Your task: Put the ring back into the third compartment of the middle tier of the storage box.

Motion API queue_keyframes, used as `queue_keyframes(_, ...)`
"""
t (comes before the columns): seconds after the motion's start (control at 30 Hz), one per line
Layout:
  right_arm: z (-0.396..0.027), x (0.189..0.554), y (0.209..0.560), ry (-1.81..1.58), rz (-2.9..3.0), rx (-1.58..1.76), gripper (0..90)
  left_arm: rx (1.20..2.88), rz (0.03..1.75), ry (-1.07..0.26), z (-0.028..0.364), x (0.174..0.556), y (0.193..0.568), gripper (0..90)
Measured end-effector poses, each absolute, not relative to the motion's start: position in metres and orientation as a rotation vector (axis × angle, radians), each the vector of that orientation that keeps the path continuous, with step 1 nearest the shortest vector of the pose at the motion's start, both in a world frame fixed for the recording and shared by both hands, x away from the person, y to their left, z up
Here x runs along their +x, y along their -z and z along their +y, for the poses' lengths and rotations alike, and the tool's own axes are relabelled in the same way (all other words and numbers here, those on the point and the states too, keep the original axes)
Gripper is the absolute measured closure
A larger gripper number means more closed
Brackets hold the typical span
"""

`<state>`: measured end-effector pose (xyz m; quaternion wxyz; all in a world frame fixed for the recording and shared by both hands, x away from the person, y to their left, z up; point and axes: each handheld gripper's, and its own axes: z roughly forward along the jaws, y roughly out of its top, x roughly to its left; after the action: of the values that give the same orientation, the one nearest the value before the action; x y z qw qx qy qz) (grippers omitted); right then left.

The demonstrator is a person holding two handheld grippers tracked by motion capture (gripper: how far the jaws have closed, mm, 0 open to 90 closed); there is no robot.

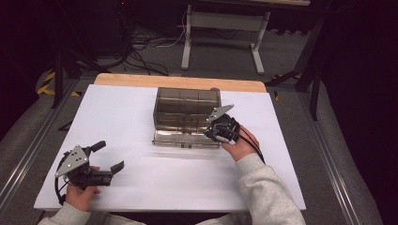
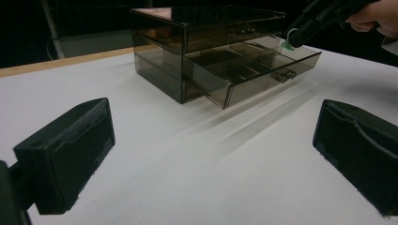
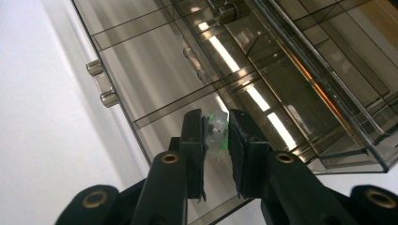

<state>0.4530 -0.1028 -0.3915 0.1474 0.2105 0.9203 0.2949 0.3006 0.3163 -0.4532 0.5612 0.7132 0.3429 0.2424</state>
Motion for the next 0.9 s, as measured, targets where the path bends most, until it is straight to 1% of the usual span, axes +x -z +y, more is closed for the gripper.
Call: queue_keyframes(0.9,-0.100,0.462,0.405,-0.766,2.713,0.634,76.2,1.677,0.808,-0.567,0.316,0.300,0.453,0.3)
